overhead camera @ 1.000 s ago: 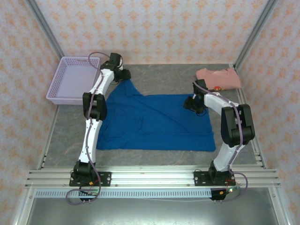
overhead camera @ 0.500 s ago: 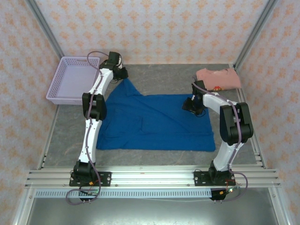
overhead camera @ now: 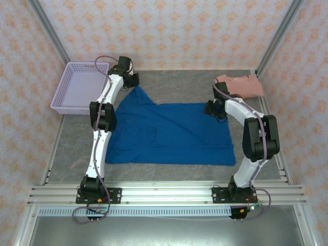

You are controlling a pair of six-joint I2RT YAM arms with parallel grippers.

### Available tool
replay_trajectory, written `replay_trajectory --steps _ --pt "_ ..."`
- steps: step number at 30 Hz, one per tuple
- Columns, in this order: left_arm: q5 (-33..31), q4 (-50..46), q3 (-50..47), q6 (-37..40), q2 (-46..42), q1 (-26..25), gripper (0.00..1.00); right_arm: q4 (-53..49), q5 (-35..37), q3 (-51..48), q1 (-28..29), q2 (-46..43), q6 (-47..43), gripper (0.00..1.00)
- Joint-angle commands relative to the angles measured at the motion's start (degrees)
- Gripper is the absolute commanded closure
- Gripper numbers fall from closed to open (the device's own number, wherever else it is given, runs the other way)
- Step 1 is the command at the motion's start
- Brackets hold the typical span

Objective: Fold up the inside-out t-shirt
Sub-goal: Fold the T-shirt at the center of the table.

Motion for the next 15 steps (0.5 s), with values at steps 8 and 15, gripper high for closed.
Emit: replay_trajectory --steps 8,15 --pt "1.3 -0.1 -4.4 -1.2 -7.9 0.8 1.00 -4.2 15.2 14.1 -5.3 9.3 0.4 0.45" --pt "1.2 -0.2 -4.4 -1.3 -7.9 0.7 1.00 -8.0 12.8 23.2 -6.3 19.4 2.0 0.50"
